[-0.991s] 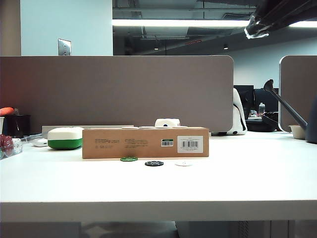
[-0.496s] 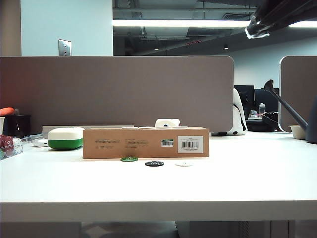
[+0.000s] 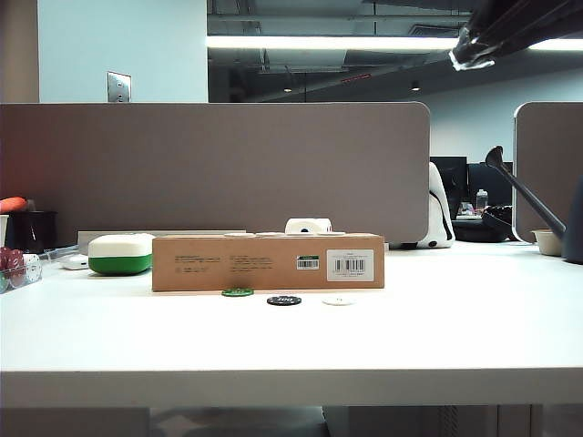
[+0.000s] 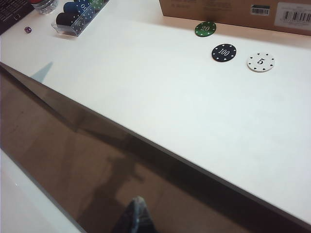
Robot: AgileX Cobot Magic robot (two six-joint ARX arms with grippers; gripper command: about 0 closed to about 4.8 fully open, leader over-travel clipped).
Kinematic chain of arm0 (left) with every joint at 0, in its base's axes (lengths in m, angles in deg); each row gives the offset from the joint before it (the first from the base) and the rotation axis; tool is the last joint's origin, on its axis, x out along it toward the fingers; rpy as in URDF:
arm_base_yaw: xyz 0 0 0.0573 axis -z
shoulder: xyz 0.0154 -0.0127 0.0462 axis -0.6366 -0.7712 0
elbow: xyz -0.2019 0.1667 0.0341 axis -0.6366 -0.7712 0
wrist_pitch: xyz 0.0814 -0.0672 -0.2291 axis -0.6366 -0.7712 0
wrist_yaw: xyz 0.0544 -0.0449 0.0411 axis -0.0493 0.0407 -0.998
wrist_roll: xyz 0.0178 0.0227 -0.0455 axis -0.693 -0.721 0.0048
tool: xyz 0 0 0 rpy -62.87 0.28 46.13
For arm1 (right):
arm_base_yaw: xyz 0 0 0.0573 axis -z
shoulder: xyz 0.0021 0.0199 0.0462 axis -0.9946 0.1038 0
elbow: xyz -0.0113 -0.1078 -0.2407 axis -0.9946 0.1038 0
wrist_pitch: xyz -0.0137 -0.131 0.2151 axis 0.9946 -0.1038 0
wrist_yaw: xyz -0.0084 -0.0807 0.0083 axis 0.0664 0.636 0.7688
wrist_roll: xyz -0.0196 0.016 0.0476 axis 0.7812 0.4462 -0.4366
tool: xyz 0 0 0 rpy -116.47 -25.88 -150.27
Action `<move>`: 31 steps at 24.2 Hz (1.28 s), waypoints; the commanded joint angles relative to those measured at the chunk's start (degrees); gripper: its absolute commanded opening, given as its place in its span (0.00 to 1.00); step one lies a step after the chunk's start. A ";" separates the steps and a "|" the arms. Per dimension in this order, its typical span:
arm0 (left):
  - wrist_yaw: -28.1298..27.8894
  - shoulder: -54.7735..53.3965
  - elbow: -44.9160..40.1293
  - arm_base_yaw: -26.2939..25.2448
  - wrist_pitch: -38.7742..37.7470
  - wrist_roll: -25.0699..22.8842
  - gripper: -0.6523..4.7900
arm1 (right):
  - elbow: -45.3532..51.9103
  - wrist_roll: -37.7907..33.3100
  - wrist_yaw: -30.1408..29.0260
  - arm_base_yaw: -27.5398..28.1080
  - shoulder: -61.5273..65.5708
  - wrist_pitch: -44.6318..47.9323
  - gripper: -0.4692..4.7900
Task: Push the chip, whose value equals the sum of all the chip values on the rectangular box, forward next to the box.
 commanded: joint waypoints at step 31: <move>0.04 0.02 -0.94 1.62 -0.68 0.13 0.11 | -0.24 -0.20 0.02 -0.02 -0.04 0.72 0.08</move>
